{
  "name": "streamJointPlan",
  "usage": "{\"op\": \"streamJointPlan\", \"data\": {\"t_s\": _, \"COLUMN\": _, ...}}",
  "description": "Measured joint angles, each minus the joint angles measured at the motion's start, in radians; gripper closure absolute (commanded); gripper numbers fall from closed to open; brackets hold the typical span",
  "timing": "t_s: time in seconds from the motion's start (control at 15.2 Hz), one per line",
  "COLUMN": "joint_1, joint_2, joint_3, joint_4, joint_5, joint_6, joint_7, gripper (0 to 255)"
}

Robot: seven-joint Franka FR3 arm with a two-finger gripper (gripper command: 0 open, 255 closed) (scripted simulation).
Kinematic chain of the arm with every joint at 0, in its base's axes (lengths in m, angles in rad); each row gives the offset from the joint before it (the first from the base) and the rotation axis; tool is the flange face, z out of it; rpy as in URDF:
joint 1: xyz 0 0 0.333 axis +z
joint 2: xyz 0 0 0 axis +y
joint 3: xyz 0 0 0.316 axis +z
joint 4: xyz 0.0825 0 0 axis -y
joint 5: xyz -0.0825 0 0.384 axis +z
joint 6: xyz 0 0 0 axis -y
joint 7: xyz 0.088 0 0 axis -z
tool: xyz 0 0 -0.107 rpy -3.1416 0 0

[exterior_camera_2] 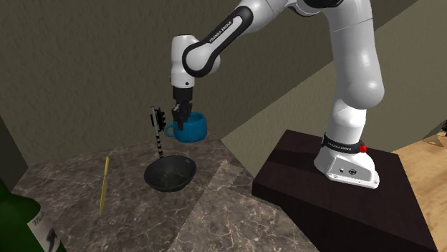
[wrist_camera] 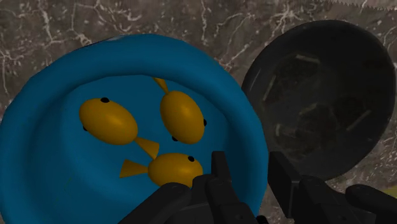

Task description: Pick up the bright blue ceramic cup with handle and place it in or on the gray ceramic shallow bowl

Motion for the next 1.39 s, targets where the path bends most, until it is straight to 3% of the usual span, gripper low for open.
{"op": "streamJointPlan", "data": {"t_s": 0.4, "joint_1": 0.014, "joint_2": -0.039, "joint_3": 0.011, "joint_4": 0.017, "joint_5": 0.003, "joint_6": -0.053, "joint_7": 0.027, "gripper": 255}}
{"op": "streamJointPlan", "data": {"t_s": 1.19, "joint_1": 0.202, "joint_2": -0.001, "joint_3": 0.073, "joint_4": 0.157, "joint_5": -0.063, "joint_6": -0.138, "joint_7": 0.308, "gripper": 255}}
{"op": "streamJointPlan", "data": {"t_s": 1.39, "joint_1": 0.217, "joint_2": 0.024, "joint_3": 0.073, "joint_4": 0.163, "joint_5": -0.074, "joint_6": -0.119, "joint_7": 0.329, "gripper": 255}}
